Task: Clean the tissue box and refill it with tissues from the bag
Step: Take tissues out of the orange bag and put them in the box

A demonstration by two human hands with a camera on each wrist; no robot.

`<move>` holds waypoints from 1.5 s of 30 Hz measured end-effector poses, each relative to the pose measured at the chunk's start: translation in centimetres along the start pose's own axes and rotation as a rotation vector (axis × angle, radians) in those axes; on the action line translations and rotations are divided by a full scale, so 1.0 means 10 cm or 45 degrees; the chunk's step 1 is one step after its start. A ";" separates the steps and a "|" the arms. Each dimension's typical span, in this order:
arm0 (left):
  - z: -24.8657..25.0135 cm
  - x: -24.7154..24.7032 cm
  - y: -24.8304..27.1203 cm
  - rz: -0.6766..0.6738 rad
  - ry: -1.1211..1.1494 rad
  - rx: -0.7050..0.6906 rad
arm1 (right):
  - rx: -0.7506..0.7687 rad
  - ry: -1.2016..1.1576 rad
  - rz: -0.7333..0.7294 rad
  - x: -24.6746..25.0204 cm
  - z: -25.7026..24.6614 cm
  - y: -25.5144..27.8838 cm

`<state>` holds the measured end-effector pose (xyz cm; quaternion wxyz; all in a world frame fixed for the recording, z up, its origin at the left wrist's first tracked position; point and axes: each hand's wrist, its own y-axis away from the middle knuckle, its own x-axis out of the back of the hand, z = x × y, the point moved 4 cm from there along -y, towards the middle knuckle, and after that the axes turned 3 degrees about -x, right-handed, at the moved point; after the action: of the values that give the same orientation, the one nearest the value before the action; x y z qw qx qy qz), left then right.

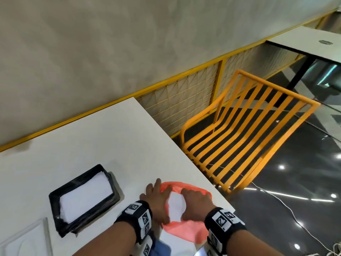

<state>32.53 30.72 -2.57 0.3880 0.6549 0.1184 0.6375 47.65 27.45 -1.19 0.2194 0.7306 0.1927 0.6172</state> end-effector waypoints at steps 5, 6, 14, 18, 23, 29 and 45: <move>-0.13 0.03 0.00 0.075 0.160 -0.035 | 0.069 -0.108 0.042 0.09 0.02 0.03; -0.17 0.03 0.00 0.094 0.190 -0.030 | 0.075 -0.160 0.060 0.12 0.04 0.05; -0.29 -0.03 0.08 0.110 0.218 -0.023 | 0.074 -1.004 0.103 0.42 0.26 0.18; -0.25 -0.10 0.08 0.133 0.152 -0.028 | 0.098 -1.535 0.122 0.69 0.36 0.20; -0.28 -0.05 0.17 0.141 0.330 -0.071 | 0.148 -1.962 0.244 1.03 0.42 0.15; -0.36 0.54 0.60 0.601 1.887 -0.296 | 0.401 -1.858 0.155 1.43 -0.02 0.26; -0.65 0.80 1.34 0.721 3.067 -0.555 | 0.620 -1.253 -0.102 1.80 -1.49 0.38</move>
<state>23.24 29.26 11.44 -0.0165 -0.4174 0.1450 0.8969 35.98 35.44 17.73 0.1314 0.9547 0.2323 0.1316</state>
